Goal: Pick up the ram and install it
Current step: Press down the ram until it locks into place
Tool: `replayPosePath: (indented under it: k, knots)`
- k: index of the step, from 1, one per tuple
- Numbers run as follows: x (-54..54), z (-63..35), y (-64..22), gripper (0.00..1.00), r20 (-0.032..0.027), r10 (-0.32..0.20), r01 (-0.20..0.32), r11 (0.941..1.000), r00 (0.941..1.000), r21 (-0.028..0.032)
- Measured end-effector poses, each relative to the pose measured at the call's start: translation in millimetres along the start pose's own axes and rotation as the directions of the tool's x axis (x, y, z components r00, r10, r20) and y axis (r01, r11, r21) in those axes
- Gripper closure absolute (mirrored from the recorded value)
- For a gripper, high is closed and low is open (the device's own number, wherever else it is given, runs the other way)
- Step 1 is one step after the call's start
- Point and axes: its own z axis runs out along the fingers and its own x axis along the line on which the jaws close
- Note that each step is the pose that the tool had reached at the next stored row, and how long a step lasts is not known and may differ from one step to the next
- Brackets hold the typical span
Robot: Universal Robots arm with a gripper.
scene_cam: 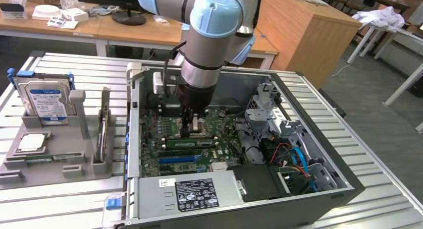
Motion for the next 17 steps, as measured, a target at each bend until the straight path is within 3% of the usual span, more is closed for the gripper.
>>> replayPosePath:
  k: [17]
  knots:
    - [0.0, 0.1, 5.4, 0.89, 0.0, 0.0, 0.0, 1.0, 1.0, 0.0001]
